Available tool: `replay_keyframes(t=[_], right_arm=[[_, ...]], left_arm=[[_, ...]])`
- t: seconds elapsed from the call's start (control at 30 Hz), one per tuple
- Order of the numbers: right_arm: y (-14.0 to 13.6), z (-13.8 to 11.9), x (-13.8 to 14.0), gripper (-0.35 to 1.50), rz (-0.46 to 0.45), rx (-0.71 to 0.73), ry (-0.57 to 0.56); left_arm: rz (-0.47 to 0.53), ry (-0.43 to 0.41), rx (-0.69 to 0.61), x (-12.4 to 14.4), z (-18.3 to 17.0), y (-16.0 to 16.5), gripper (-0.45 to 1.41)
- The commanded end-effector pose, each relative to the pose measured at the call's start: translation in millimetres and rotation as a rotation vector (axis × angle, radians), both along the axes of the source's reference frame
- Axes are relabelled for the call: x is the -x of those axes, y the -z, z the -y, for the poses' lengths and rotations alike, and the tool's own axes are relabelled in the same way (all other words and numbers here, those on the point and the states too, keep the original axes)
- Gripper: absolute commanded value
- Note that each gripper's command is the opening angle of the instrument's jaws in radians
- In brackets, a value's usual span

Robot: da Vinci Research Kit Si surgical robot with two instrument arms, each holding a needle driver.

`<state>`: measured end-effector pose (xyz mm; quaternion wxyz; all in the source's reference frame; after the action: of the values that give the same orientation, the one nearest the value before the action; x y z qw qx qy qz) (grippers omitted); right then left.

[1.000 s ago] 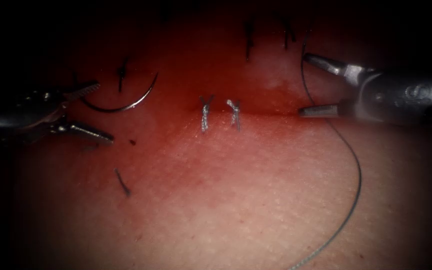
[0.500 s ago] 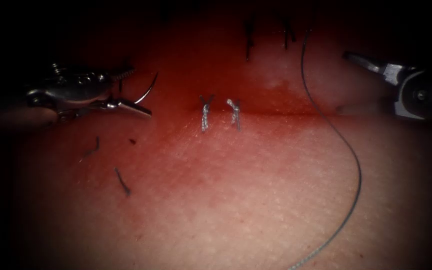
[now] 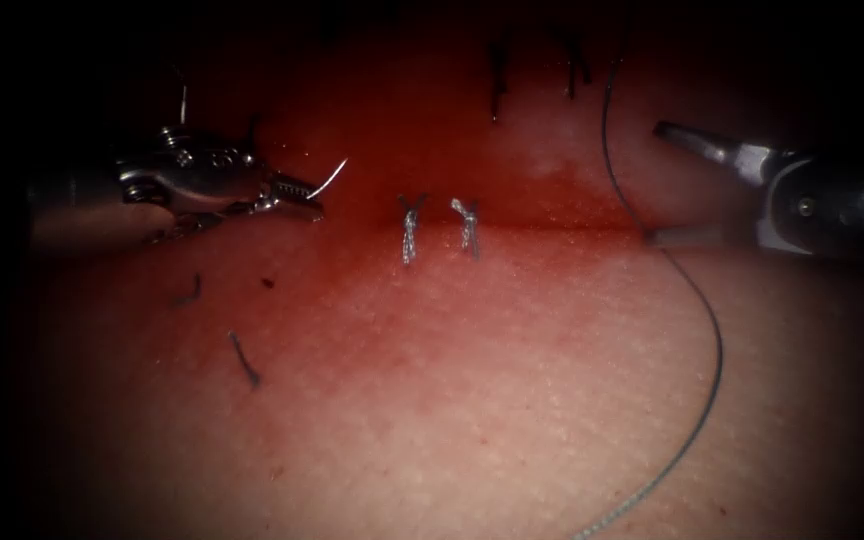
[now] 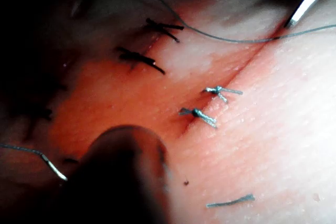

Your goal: Wound Closure

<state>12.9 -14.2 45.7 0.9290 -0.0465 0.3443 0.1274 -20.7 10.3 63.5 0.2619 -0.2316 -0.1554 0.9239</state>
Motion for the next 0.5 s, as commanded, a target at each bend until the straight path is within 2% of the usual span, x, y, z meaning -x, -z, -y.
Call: replay_keyframes(t=[0.03, 0.17, 0.27, 0.3, 0.33, 0.43, 0.5], right_arm=[[-0.6, -0.1, -1.3, 1.45, -0.002, 0.0, 0.004], [-0.8, 0.1, -1.5, 1.45, -0.004, -0.005, 0.013], [-0.9, 0.1, -1.3, 1.43, -0.011, -0.008, 0.018], [-0.9, 0.1, -1.3, 1.43, -0.011, -0.008, 0.018], [-0.8, 0.0, -1.2, 1.43, -0.022, -0.013, 0.025], [-0.7, -0.1, -1.0, 1.43, -0.04, -0.032, 0.023], [-0.6, 0.0, -0.9, 1.4, -0.068, -0.061, 0.008]], left_arm=[[0.0, -0.005, 0.032, 0.5, -0.8, 0.0, -0.45], [0.005, -0.018, 0.101, 0.6, -1.4, 0.9, -0.45], [0.065, -0.055, 0.21, 0.3, -2.1, 2.6, -0.45], [0.065, -0.055, 0.21, 0.3, -2.1, 2.6, -0.45], [0.122, -0.093, 0.271, 0.3, -2.6, 3.8, -0.45], [0.238, -0.156, 0.346, 0.7, -3.5, 5.9, -0.45], [0.28, -0.189, 0.382, 1.3, -3.6, 7.3, -0.45]])
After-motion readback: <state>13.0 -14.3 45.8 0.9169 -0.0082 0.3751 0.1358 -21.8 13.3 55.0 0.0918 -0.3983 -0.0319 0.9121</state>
